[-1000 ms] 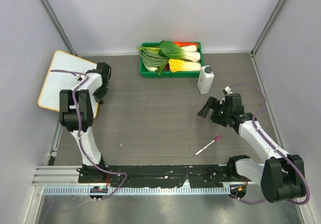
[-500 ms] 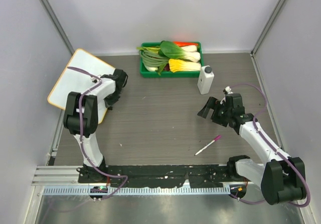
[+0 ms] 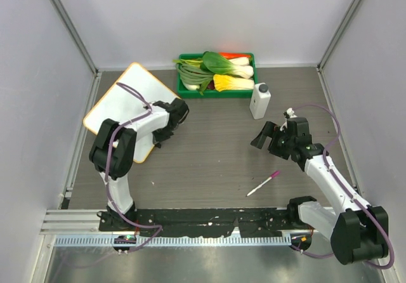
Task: Write a sentence on the whiteboard
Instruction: Move the whiteboard stand to the center of the board.
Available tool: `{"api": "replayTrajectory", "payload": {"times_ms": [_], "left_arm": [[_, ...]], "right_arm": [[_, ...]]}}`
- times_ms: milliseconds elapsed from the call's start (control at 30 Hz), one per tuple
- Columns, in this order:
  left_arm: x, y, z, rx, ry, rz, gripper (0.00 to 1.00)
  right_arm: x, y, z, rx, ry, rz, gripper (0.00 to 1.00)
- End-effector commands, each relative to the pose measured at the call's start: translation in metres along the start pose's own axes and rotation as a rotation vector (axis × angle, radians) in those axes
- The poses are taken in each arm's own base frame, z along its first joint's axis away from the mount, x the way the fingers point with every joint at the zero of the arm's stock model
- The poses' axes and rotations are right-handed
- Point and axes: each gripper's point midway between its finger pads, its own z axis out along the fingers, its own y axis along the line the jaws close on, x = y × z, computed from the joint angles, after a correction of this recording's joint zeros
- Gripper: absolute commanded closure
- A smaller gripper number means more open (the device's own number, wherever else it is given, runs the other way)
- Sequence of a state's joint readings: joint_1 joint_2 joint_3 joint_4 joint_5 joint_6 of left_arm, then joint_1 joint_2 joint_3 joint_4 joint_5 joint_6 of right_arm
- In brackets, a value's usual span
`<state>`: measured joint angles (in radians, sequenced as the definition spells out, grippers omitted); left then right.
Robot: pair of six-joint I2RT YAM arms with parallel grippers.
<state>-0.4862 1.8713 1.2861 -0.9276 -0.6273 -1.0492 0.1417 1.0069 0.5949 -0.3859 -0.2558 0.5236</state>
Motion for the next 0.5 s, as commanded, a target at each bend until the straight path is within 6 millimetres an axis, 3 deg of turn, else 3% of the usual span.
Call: {"api": "replayTrajectory", "payload": {"times_ms": [0, 267, 467], "left_arm": [[0.032, 0.004, -0.026, 0.01, 0.037, 0.099, 1.0], [0.052, -0.004, -0.066, 0.045, -0.076, 0.231, 1.0], [0.066, -0.023, -0.095, 0.135, -0.168, 0.347, 1.0]], "right_arm": [[-0.022, 0.014, -0.012, -0.032, -0.063, -0.033, 0.01], [-0.027, 0.018, -0.015, -0.037, -0.081, -0.033, 0.01], [-0.03, 0.018, -0.016, -0.032, -0.091, -0.033, 0.01]]}}
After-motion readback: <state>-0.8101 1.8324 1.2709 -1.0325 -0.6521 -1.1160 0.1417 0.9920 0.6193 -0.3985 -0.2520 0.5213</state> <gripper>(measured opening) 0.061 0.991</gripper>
